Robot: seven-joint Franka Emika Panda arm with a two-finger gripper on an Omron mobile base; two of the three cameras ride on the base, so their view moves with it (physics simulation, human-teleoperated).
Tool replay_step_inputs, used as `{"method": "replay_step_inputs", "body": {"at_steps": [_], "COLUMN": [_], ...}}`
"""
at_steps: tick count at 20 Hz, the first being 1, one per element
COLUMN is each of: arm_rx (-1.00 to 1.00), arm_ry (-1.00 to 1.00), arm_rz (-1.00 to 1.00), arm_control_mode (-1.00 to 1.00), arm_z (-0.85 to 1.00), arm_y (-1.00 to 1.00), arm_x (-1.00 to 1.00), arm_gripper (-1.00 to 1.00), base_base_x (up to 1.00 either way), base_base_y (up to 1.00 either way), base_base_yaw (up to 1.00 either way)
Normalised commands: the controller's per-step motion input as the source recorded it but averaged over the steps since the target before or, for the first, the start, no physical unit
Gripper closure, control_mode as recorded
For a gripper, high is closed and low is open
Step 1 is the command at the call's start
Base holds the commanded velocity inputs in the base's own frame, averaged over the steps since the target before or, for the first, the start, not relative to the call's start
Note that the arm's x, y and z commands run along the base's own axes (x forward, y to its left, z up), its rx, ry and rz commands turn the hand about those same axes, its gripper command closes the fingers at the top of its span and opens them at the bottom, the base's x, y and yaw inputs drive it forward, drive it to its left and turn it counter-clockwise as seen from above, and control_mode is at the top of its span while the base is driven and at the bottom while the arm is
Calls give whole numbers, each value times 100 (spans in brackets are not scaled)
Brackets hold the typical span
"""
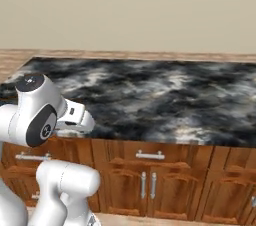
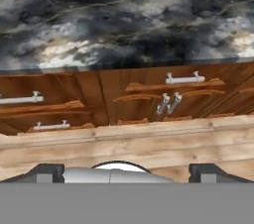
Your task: Retrieve the bottle and the shaker from the cabinet and place them next to the mixing bowl on the counter. Then add garlic from the fridge to the mixing bowl.
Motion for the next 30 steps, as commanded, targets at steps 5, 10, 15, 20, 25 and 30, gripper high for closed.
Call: {"method": "replay_step_inputs", "body": {"at_steps": [5, 10, 15, 20, 25, 30], "arm_rx": [0, 0, 0, 0, 0, 0], "arm_ry": [0, 0, 0, 0, 0, 0], "arm_rz": [0, 0, 0, 0, 0, 0], "arm_control_mode": [100, 100, 100, 100, 100, 100], "arm_z": [0, 0, 0, 0, 0, 0], "arm_y": [0, 0, 0, 0, 0, 0], "arm_x": [0, 0, 0, 0, 0, 0], "arm_gripper": [-100, -100, -100, -100, -100, -100], "base_base_x": [55, 42, 32, 52, 50, 52], "base_base_y": [-65, -89, -100, -94, -100, -91], "base_base_yaw": [-48, -43, -40, -39, -38, -38]}}
